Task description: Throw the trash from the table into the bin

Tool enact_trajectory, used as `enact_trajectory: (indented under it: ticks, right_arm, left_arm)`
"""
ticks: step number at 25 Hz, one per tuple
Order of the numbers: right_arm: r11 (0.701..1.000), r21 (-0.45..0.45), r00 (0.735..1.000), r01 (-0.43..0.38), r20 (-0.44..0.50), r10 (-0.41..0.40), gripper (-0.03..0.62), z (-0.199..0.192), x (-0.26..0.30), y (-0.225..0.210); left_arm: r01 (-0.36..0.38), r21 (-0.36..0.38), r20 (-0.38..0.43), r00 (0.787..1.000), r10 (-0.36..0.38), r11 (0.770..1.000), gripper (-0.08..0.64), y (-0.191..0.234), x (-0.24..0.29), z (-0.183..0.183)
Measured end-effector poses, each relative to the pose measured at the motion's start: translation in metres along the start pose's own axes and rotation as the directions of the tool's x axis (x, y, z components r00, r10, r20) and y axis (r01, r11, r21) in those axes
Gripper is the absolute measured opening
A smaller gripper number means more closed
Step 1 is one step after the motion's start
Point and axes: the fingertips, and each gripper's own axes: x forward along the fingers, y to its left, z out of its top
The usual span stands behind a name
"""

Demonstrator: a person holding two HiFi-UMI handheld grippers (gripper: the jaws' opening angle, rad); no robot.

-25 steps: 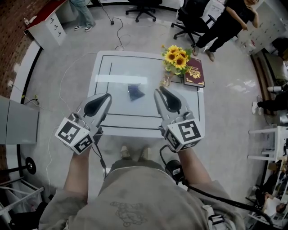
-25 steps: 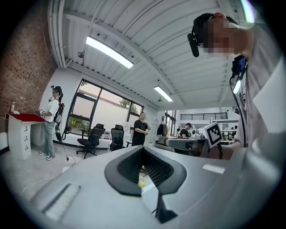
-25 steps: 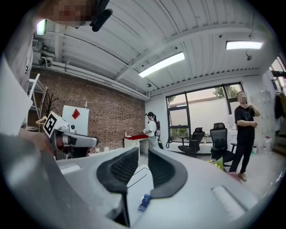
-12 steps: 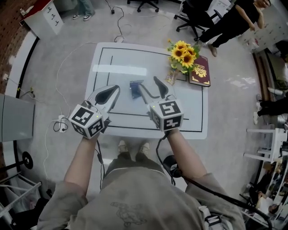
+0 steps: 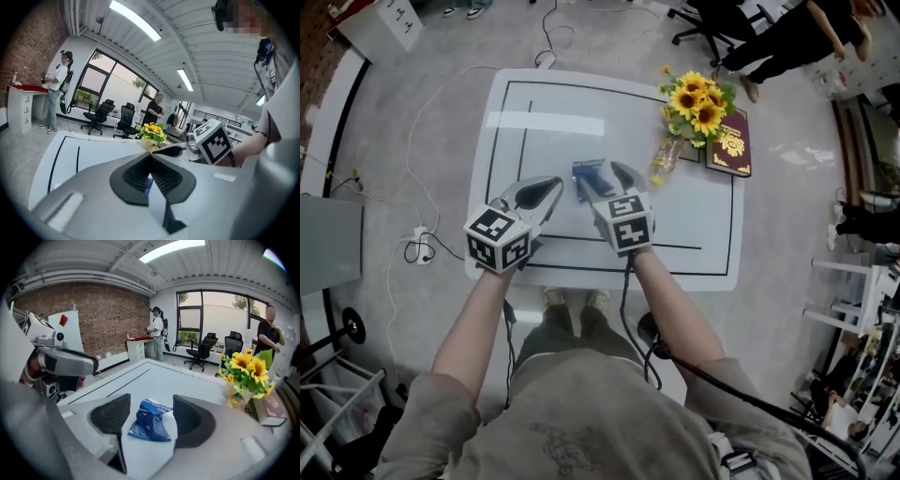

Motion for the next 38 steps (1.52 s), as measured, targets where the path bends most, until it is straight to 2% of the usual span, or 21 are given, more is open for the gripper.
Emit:
enact_trajectory:
  ticks: [7, 16, 24, 26, 34, 38]
  right_arm:
    - [0.999, 0.044, 0.992, 0.006, -0.126, 0.0, 0.27, -0.045, 0.043, -0.008]
    - [0.997, 0.075, 0.979, 0.002, -0.201, 0.013, 0.27, -0.075, 0.067, -0.008]
    - [0.998, 0.066, 0.975, 0.024, -0.224, -0.008, 0.187, -0.082, 0.072, -0.013]
    - [0.996, 0.086, 0.975, 0.039, -0.222, -0.019, 0.118, -0.082, 0.071, -0.018]
    - [0.997, 0.055, 0.977, 0.059, -0.208, -0.047, 0.074, -0.081, 0.07, -0.018]
    - [0.998, 0.028, 0.98, 0.054, -0.193, -0.048, 0.026, -0.081, 0.07, -0.013]
  left_arm:
    - [0.0, -0.028, -0.09, 0.996, -0.002, 1.0, -0.002, 0.021, 0.026, -0.035]
    - [-0.008, -0.054, -0.132, 0.991, 0.0, 0.999, -0.002, 0.038, 0.035, -0.057]
    - [-0.009, -0.067, -0.145, 0.989, -0.001, 0.998, -0.002, 0.041, 0.036, -0.067]
    - [-0.01, -0.069, -0.146, 0.989, -0.001, 0.998, -0.002, 0.041, 0.035, -0.069]
    - [-0.018, -0.081, -0.151, 0.988, 0.006, 0.997, -0.002, 0.043, 0.03, -0.077]
    - [-0.024, -0.087, -0.149, 0.989, 0.01, 0.996, -0.002, 0.044, 0.029, -0.079]
